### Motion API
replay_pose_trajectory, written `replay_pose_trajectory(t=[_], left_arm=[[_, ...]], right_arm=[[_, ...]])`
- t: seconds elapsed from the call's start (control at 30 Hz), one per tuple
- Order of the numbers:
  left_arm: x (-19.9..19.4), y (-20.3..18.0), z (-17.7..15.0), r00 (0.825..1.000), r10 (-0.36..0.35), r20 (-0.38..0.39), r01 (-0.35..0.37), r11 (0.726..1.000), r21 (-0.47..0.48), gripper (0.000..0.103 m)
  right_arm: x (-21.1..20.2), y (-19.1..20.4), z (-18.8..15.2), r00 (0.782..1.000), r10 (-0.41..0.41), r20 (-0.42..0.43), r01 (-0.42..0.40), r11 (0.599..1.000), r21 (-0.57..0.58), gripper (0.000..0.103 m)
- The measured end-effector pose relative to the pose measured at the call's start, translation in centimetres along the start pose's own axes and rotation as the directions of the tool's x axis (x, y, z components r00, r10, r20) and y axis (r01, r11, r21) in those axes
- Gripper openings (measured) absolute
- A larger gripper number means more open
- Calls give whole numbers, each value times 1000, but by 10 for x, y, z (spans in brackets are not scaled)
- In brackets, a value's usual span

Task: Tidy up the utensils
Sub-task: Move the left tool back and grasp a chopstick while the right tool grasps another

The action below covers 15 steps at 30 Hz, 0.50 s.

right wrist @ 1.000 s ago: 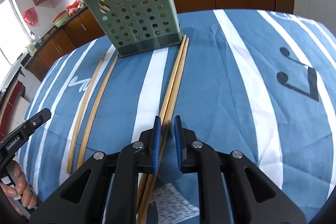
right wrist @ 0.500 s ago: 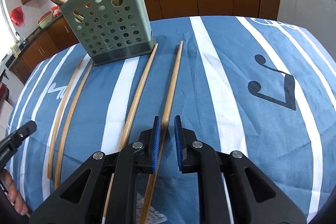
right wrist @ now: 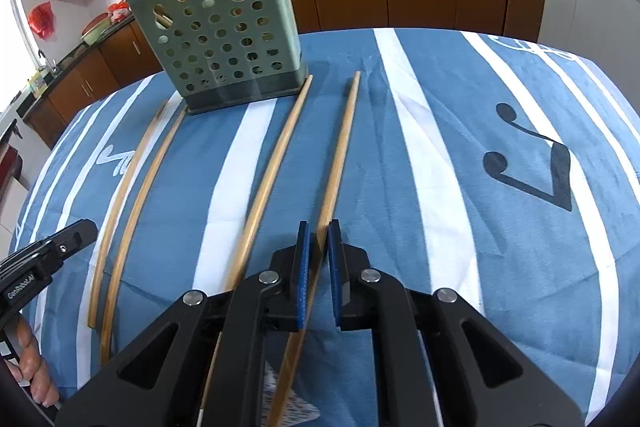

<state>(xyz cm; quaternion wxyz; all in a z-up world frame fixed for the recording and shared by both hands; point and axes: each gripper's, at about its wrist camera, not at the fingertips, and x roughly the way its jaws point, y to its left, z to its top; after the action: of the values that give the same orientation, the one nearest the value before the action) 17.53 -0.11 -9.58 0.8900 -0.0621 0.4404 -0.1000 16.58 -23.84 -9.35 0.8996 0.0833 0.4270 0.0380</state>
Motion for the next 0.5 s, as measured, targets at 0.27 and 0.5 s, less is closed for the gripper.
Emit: replay_pose_trajectory(t=[0.27,0.5], left_arm=[[15,-8,-1,998,69,-13,-69,997,31,9],[22,10,14,993,115,3,-115,993,-4,8]], right_arm=[[2,-10,3,1000,-19,11,19,1000,2,8],[11,-20,14,999,-43,24,43,999,2,8]])
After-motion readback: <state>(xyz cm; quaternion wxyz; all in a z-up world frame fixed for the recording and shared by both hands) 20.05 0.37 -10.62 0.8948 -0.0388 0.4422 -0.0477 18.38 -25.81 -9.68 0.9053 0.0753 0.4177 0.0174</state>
